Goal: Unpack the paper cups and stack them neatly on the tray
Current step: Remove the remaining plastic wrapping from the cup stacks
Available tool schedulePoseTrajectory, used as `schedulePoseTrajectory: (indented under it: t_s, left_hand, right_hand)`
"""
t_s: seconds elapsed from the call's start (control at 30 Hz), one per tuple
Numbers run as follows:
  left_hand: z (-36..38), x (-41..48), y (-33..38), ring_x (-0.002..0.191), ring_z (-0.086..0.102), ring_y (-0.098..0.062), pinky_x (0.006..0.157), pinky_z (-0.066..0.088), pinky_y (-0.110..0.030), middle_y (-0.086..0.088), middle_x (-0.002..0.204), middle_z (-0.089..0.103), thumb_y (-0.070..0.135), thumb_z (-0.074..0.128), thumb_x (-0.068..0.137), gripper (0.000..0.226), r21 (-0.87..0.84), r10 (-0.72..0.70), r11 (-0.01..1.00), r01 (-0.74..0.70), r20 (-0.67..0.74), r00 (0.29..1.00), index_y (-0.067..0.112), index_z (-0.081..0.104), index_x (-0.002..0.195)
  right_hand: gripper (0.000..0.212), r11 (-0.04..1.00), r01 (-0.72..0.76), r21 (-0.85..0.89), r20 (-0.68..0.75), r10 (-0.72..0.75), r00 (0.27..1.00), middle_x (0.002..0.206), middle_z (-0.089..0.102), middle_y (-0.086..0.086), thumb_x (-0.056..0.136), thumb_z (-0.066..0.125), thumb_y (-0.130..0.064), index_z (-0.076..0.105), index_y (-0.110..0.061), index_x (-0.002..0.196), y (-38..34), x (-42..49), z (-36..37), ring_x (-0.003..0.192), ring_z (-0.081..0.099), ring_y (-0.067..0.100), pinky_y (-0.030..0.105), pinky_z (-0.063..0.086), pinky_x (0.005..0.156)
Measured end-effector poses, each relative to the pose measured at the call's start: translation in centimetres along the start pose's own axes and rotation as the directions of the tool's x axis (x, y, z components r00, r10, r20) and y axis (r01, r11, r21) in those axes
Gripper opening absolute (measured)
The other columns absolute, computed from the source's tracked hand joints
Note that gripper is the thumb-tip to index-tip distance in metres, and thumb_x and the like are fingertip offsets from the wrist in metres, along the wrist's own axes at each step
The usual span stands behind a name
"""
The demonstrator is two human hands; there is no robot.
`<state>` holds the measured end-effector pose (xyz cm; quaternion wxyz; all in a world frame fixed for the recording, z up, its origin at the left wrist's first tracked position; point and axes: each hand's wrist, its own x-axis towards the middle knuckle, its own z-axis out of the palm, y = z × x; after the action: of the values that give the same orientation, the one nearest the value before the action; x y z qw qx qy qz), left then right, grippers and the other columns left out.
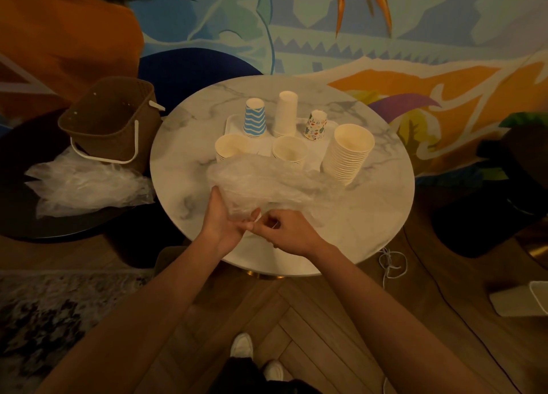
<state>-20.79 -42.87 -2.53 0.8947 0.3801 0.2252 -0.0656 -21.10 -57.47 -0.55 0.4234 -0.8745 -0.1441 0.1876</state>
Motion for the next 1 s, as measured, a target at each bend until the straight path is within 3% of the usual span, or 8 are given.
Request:
schedulePoseTrajectory:
  t_s: [0.1, 0.17, 0.3, 0.47, 0.57, 0.67, 0.83, 1.0]
  left_hand:
    - [0.4, -0.2, -0.3, 0.109, 0.06, -0.024, 0.088, 0.05, -0.036, -0.009, 0.125, 0.06, 0.047, 0.032, 0.097, 0.051, -0.011, -0.013, 1.0, 0.014, 0.099, 0.995, 0.016, 0.05, 0.134]
    - [0.7, -0.4, -0.8, 0.117, 0.057, -0.027, 0.09, 0.05, -0.037, -0.011, 0.13, 0.059, 0.044, 0.029, 0.099, 0.051, 0.019, -0.018, 1.0, 0.015, 0.126, 0.992, 0.014, 0.049, 0.135]
    - [1.4, -0.7, -1.5, 0.121, 0.053, -0.03, 0.105, 0.04, -0.044, -0.015, 0.129, 0.057, 0.036, 0.031, 0.099, 0.047, 0.101, -0.02, 0.995, 0.009, 0.105, 0.994, 0.009, 0.051, 0.131]
    - [1.1, -0.8, 0.0, 0.095, 0.058, -0.022, 0.078, 0.048, -0.032, -0.007, 0.099, 0.064, 0.018, 0.035, 0.09, 0.026, 0.124, 0.167, 0.978, -0.168, 0.023, 0.986, 0.012, 0.06, 0.096]
    - [1.6, -0.4, 0.7, 0.101, 0.063, -0.02, 0.08, 0.051, -0.031, -0.005, 0.108, 0.068, 0.029, 0.047, 0.092, 0.029, 0.219, 0.213, 0.951, -0.216, 0.036, 0.976, 0.013, 0.065, 0.108]
    - [1.8, -0.1, 0.4, 0.107, 0.062, -0.027, 0.09, 0.052, -0.035, -0.006, 0.103, 0.069, 0.005, 0.056, 0.09, 0.019, 0.363, 0.306, 0.885, -0.29, 0.016, 0.952, 0.017, 0.068, 0.1]
    - [2.1, 0.0, 0.8, 0.092, 0.063, -0.02, 0.085, 0.054, -0.029, 0.002, 0.083, 0.071, -0.012, 0.058, 0.083, 0.032, 0.374, 0.328, 0.873, -0.314, 0.026, 0.944, 0.016, 0.067, 0.096]
    - [1.8, 0.1, 0.7, 0.082, 0.065, -0.003, 0.08, 0.053, -0.018, 0.011, 0.079, 0.071, -0.015, 0.057, 0.082, 0.043, 0.446, 0.357, 0.822, -0.353, 0.079, 0.931, 0.009, 0.06, 0.118]
  right_hand:
    - [0.04, 0.957, -0.062, 0.282, -0.096, 0.093, 0.991, 0.104, 0.056, -0.014, 0.079, 0.071, -0.043, 0.048, -0.03, 0.109, 0.2, 0.1, 0.3, 0.095, 0.056, 0.003, 0.02, 0.047, 0.08]
    - [0.03, 0.884, -0.078, 0.461, -0.082, 0.131, 0.988, 0.106, 0.061, -0.014, 0.082, 0.07, -0.033, 0.055, -0.03, 0.108, -0.5, 0.3, 0.4, 0.092, 0.057, -0.005, 0.012, 0.047, 0.08]
    - [0.071, 0.735, -0.022, 0.677, -0.244, 0.253, 0.936, 0.115, 0.066, 0.001, 0.062, 0.081, -0.04, 0.056, -0.014, 0.123, -1.4, 1.4, 0.4, 0.106, 0.063, 0.014, 0.04, 0.051, 0.095]
    - [0.075, 0.741, 0.021, 0.671, -0.32, 0.264, 0.91, 0.117, 0.06, -0.001, 0.057, 0.073, -0.029, 0.044, -0.016, 0.124, -0.7, 1.5, -0.8, 0.106, 0.059, 0.013, 0.039, 0.052, 0.091]
    - [0.068, 0.712, 0.043, 0.701, -0.299, 0.238, 0.924, 0.113, 0.059, 0.0, 0.059, 0.068, -0.02, 0.043, -0.015, 0.123, -0.3, 1.4, -1.0, 0.104, 0.058, 0.014, 0.033, 0.052, 0.085]
    - [0.051, 0.695, 0.027, 0.719, -0.266, 0.238, 0.934, 0.099, 0.066, 0.003, 0.057, 0.069, -0.015, 0.06, -0.01, 0.107, -0.1, 1.6, -0.7, 0.096, 0.063, 0.019, 0.033, 0.053, 0.081]
    - [0.043, 0.655, 0.032, 0.755, -0.27, 0.265, 0.926, 0.104, 0.068, 0.004, 0.056, 0.078, -0.015, 0.064, -0.02, 0.096, 0.5, 1.7, -0.9, 0.103, 0.064, 0.022, 0.042, 0.051, 0.094]
    - [0.075, 0.552, 0.119, 0.826, -0.282, 0.221, 0.933, 0.115, 0.065, 0.012, 0.05, 0.08, -0.02, 0.055, -0.008, 0.119, 0.4, 1.7, -1.7, 0.109, 0.062, 0.027, 0.045, 0.05, 0.094]
